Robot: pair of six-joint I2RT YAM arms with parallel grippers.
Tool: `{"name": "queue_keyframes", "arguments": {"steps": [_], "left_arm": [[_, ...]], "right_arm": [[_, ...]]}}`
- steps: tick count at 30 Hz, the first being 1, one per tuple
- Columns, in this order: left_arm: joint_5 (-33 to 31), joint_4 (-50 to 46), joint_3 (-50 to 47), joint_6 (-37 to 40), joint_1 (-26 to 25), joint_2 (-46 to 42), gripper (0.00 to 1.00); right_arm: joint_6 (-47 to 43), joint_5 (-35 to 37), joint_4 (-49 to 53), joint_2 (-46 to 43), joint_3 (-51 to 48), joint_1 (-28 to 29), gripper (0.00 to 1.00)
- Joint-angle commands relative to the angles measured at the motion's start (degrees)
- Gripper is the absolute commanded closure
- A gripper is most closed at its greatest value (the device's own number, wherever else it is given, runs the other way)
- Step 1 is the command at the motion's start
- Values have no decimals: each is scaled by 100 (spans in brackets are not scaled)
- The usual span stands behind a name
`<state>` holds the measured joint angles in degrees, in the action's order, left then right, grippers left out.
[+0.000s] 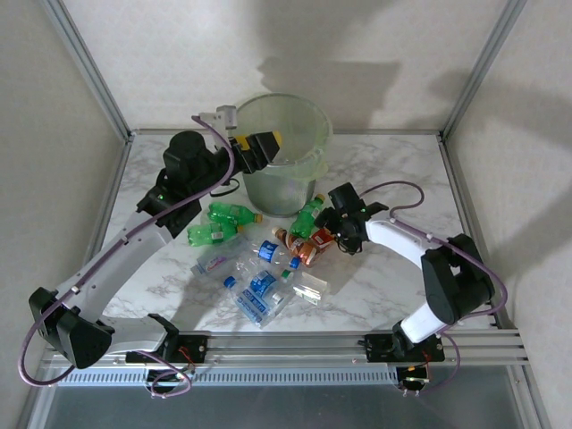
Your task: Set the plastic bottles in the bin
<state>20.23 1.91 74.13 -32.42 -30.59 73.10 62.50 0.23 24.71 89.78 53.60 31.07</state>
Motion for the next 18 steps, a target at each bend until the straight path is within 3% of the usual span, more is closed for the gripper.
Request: {"name": "queue_keyframes", "arguments": {"steps": [1,18], "left_arm": [[169,187,-31,-18,38,-117,20],[168,187,-106,-30,44,-95,21]], "right_arm": [[91,-26,-135,104,-147,31,13],[-118,151,-265,523,-199,26,28]]}}
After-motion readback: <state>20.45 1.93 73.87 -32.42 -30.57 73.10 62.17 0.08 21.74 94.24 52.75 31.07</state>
